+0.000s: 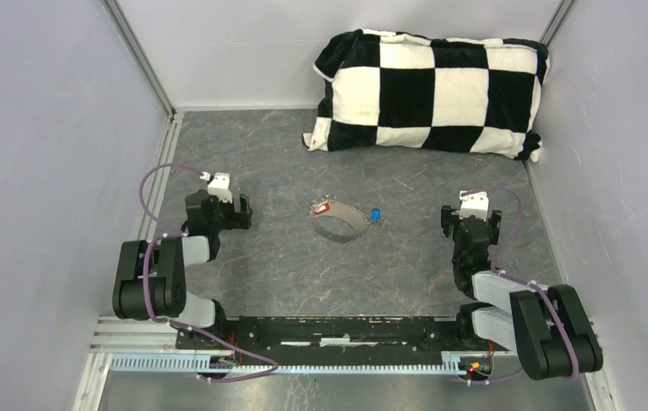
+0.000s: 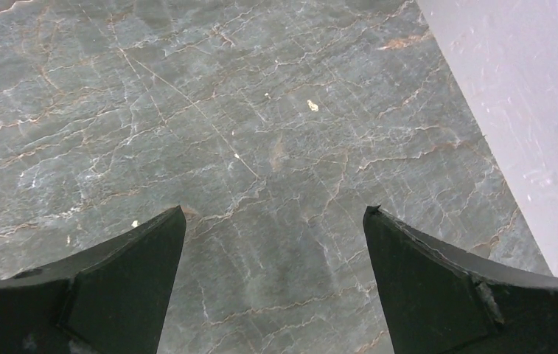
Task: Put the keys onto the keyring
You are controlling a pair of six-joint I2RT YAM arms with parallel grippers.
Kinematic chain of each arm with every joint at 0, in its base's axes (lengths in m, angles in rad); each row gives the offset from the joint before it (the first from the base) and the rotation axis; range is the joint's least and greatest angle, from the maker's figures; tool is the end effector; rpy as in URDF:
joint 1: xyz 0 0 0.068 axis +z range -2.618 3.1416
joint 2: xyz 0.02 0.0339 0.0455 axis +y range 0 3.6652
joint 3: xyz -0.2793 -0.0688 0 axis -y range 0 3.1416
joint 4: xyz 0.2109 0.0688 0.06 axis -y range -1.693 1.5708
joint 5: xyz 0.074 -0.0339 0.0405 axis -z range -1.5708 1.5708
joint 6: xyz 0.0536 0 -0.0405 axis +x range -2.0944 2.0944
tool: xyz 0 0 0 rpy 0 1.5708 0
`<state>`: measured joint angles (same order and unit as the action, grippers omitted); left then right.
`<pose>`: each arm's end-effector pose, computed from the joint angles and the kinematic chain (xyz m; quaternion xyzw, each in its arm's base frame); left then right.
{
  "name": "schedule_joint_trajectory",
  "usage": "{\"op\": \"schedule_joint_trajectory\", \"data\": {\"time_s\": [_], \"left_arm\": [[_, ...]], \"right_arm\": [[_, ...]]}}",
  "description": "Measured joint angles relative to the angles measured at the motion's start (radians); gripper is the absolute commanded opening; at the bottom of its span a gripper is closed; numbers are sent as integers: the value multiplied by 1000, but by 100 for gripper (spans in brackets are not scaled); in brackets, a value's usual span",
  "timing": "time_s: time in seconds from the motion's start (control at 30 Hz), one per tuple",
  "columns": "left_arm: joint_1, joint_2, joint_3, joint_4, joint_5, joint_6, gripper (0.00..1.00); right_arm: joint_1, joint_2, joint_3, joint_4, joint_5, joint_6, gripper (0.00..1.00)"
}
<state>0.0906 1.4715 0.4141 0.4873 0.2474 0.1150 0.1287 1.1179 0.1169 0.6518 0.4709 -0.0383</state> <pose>0.2543 0.0099 0.1692 0.0698 0.8699 -0.0588 0.4847 0.1782 -0.0015 0.1778 0.0669 0.8050 -0.1657 0.5658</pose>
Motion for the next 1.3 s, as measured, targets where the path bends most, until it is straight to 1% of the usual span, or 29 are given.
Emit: {"op": "schedule_joint_trajectory", "data": {"time_s": [0.1,0.2,0.23,0.3,0.37,0.47,0.5,0.57,0.7,0.77,1.3], "left_arm": [[0,-39,-85,161,0,-33,100],[1,-56,-198,420,17,-57,100],[2,-41,-240,521,19,-63,100],[2,42,-314,718,26,-83,100],[2,99,-359,787,26,-95,100],[2,98,-366,853,27,-103,100],[2,98,-358,879,27,-110,100],[2,97,-327,885,28,-112,100],[-7,96,-214,799,20,-112,100],[-14,96,-191,780,16,-112,100],[-22,95,-198,734,14,-112,100]], "right_arm": [[0,61,-35,137,6,-33,98],[0,105,-68,246,6,-51,98],[0,119,-74,282,5,-57,98],[0,136,-90,353,1,-65,98],[0,150,-103,442,-19,-78,98],[0,225,-104,643,-86,-114,98],[0,245,-104,678,-98,-122,98],[1,251,-105,671,-121,-129,98],[-11,255,-105,671,-142,-132,98],[-13,255,-105,671,-148,-132,98],[-13,255,-105,671,-157,-134,98]]}}
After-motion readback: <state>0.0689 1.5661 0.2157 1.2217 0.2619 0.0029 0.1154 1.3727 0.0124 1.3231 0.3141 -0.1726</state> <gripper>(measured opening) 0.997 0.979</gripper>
